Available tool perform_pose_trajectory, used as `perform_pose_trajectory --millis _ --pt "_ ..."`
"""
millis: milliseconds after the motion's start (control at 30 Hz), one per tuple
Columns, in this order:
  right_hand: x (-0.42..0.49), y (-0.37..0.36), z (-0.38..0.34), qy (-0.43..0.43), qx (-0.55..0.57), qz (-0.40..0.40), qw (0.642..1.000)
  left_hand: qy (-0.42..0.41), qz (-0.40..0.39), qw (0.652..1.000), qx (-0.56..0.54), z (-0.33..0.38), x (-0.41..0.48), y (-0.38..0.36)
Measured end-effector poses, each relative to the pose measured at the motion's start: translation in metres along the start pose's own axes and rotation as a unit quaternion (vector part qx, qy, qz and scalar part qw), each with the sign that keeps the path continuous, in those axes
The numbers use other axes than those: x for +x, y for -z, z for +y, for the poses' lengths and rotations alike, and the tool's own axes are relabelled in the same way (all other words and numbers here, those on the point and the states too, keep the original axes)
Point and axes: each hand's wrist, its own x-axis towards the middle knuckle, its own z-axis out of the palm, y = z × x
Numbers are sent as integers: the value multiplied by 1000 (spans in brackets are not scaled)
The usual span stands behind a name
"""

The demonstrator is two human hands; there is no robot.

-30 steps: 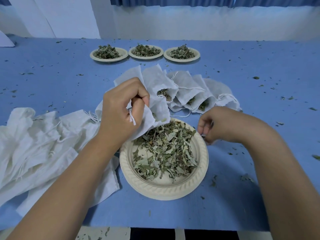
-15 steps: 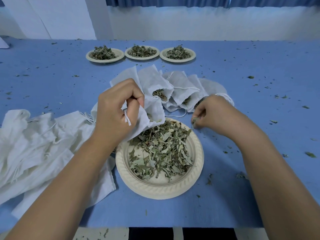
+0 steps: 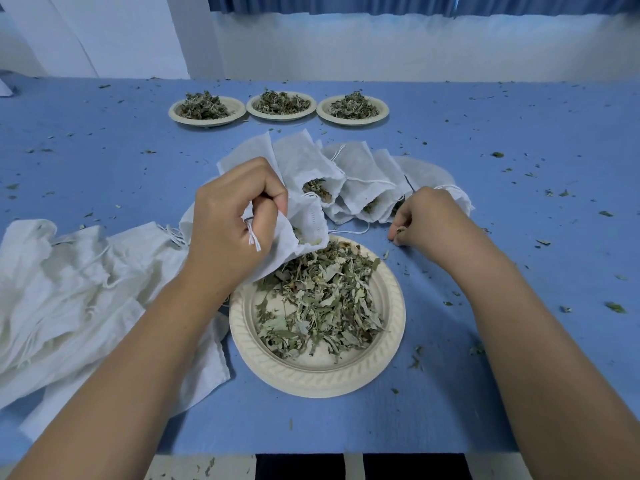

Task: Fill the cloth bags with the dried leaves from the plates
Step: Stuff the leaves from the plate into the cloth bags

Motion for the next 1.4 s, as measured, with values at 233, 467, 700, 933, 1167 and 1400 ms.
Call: perform_pose_trajectory --millis 233,467,700,933,1167,1400 --pt "-9 9 8 34 126 -92 987 2 2 1000 -2 -1 0 0" --pt "-10 1 -3 69 76 -98 990 -1 -1 1000 0 -1 0 -1" --pt "-16 14 -4 108 200 2 974 -8 -6 1000 -2 0 0 -1" --pt "-42 -2 -47 316 480 51 817 -43 -10 999 5 6 -3 -7" --pt "-44 -22 -59 381 298 123 867 -30 20 999 0 6 -3 -7" --pt "-47 -17 -57 369 316 176 856 -32 38 999 -10 4 -3 -7"
